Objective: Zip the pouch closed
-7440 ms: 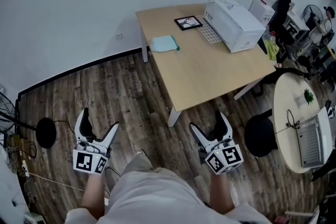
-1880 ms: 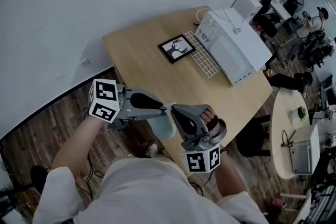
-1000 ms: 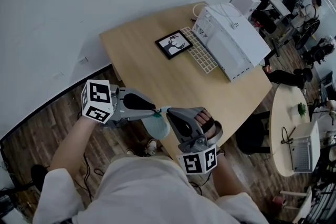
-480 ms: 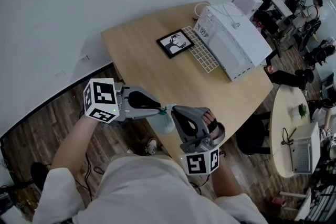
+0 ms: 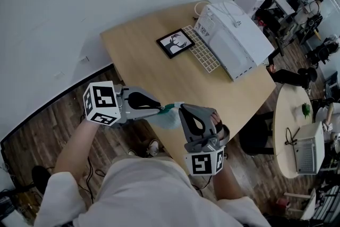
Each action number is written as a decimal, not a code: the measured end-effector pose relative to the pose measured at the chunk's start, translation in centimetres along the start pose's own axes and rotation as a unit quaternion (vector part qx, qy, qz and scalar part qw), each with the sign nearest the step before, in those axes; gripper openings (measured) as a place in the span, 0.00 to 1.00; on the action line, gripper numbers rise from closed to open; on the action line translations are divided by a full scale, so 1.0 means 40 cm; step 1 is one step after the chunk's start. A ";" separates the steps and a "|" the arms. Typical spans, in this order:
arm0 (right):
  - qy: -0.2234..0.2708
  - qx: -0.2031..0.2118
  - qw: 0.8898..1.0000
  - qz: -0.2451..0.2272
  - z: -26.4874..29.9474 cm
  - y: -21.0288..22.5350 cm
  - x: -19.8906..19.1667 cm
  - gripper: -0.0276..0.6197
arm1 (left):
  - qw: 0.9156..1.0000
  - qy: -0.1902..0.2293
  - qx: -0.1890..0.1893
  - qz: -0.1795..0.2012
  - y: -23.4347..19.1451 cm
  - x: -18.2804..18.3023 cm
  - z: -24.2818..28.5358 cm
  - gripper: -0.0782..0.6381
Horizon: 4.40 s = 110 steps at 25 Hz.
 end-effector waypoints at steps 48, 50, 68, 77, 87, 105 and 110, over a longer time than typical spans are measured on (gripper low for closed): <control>-0.053 -0.045 0.995 0.074 -0.063 -0.029 -0.037 0.05 | 0.991 0.032 0.115 -0.059 0.083 -0.164 -0.193 0.17; -0.055 -0.044 0.994 0.082 -0.065 -0.041 -0.029 0.05 | 0.990 0.032 0.121 -0.063 0.077 -0.183 -0.192 0.17; -0.036 -0.080 0.953 0.291 -0.031 -0.045 -0.030 0.05 | 0.964 0.130 0.230 -0.029 0.064 -0.258 -0.229 0.31; -0.057 -0.164 0.924 0.342 -0.067 0.059 -0.116 0.05 | 0.894 0.138 0.418 0.078 0.116 -0.146 -0.363 0.14; -0.054 -0.246 0.906 0.339 -0.107 0.152 -0.166 0.06 | 0.790 0.189 0.569 0.131 0.226 -0.070 -0.537 0.13; -0.072 -0.277 0.897 0.337 -0.082 0.187 -0.193 0.06 | 0.753 0.199 0.611 0.142 0.258 -0.071 -0.599 0.13; -0.064 -0.270 0.898 0.340 -0.050 0.188 -0.187 0.06 | 0.752 0.202 0.611 0.143 0.253 -0.065 -0.602 0.13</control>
Point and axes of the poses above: the fingertips, and each gripper's own axes: z forward along the fingers, y to its right, x out of its top, the point moved 9 cm from there along -z, backward along the fingers, and after that the axes turned 7 degrees about y, right-handed, at the moved point
